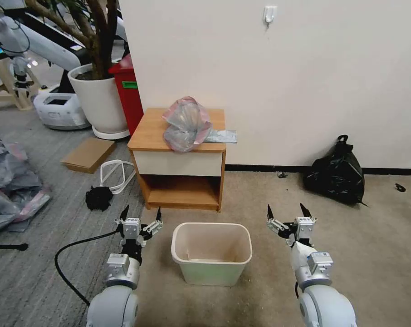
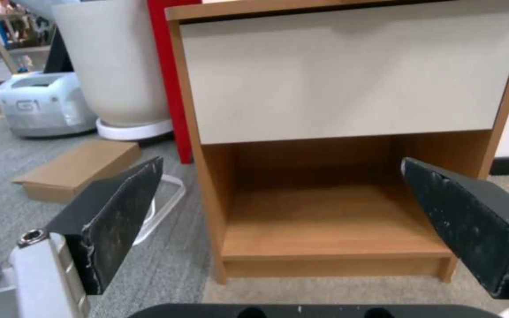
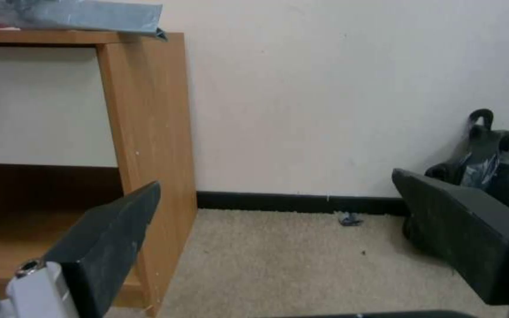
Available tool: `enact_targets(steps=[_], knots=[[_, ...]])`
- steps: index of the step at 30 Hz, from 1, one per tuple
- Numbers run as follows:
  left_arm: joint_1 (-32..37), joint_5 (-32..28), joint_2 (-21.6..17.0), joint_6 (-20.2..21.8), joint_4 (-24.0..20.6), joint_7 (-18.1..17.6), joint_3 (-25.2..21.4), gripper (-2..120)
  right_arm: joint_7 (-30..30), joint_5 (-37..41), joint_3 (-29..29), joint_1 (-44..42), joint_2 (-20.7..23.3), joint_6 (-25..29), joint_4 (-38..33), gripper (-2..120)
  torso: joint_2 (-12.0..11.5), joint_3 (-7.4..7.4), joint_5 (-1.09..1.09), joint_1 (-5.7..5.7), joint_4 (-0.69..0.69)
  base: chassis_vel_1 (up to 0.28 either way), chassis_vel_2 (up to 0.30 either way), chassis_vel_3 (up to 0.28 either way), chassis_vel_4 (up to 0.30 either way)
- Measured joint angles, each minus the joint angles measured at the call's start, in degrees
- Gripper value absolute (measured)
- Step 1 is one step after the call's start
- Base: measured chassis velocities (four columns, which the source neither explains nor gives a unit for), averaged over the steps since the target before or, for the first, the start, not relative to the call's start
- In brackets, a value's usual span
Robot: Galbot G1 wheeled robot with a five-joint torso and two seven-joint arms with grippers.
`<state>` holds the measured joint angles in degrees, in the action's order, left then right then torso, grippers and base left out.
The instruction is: Pick up the garbage bag from the table and place it over the trash can.
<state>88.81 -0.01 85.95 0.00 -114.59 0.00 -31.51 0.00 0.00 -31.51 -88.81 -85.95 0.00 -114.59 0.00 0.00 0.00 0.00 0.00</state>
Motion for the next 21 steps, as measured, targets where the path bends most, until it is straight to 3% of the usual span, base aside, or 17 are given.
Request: enact_targets(steps=[21], knots=[[0.00,0.00,0.00,0.00,0.00,0.00,0.00,100,0.00,0.00,0.00,0.00,0.00,0.00,0.00,100,0.00,0.00,0.00,0.00,0.00,0.000,0.000,0.000,0.000]])
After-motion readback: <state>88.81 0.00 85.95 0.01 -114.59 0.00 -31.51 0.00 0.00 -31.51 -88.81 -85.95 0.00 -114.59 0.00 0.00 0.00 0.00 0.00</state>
